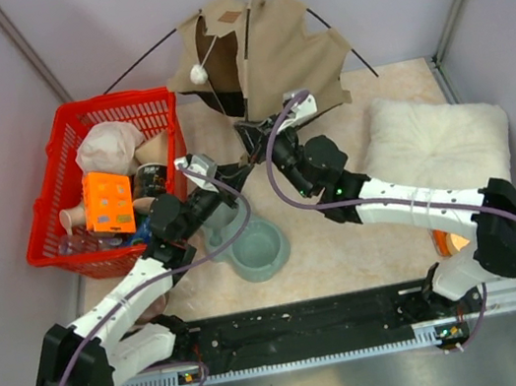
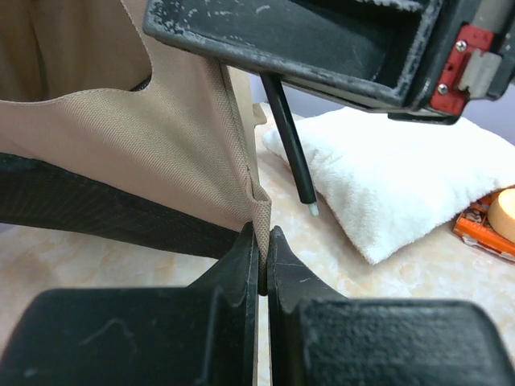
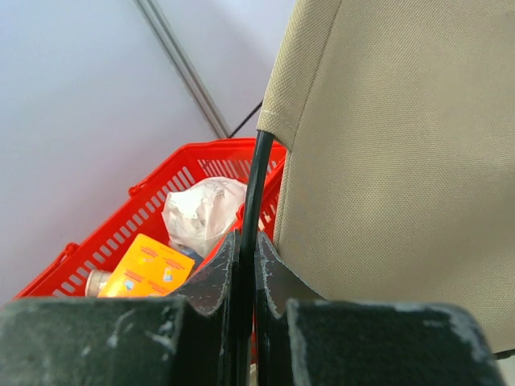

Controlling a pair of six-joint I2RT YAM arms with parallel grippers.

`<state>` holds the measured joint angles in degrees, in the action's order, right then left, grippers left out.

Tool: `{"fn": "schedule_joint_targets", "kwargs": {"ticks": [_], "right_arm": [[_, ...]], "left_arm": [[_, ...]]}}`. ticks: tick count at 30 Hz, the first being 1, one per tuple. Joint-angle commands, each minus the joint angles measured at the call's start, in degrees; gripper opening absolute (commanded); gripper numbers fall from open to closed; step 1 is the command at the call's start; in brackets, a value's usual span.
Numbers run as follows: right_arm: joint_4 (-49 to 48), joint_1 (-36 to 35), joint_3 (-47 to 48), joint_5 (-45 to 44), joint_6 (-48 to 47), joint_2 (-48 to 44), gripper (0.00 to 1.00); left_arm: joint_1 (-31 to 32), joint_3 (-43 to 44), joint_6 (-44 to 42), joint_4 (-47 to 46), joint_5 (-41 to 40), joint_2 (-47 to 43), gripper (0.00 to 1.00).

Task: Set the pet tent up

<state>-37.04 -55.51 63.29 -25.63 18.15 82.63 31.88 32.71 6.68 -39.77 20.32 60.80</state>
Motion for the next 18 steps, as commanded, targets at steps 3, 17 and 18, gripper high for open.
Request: {"fn": "schedule_joint_targets", "kwargs": {"ticks": [3, 17, 18], "right_arm": [[-19.30, 3.74, 11.50, -9.52, -5.14, -0.81, 0.00], [-20.88, 4.27, 14.50, -11.99, -5.32, 2.45, 0.00], [-20.71, 4.27, 14.58, -11.99, -5.32, 2.53, 0.00]], "left_arm": [[2.13, -3.97, -2.19, 15.16, 7.55, -0.33, 0.00], [3.63, -3.44, -5.01, 18.67, 5.09, 0.03, 0.00], [3.72, -3.44, -5.18, 18.85, 4.56, 0.03, 0.00]]}}
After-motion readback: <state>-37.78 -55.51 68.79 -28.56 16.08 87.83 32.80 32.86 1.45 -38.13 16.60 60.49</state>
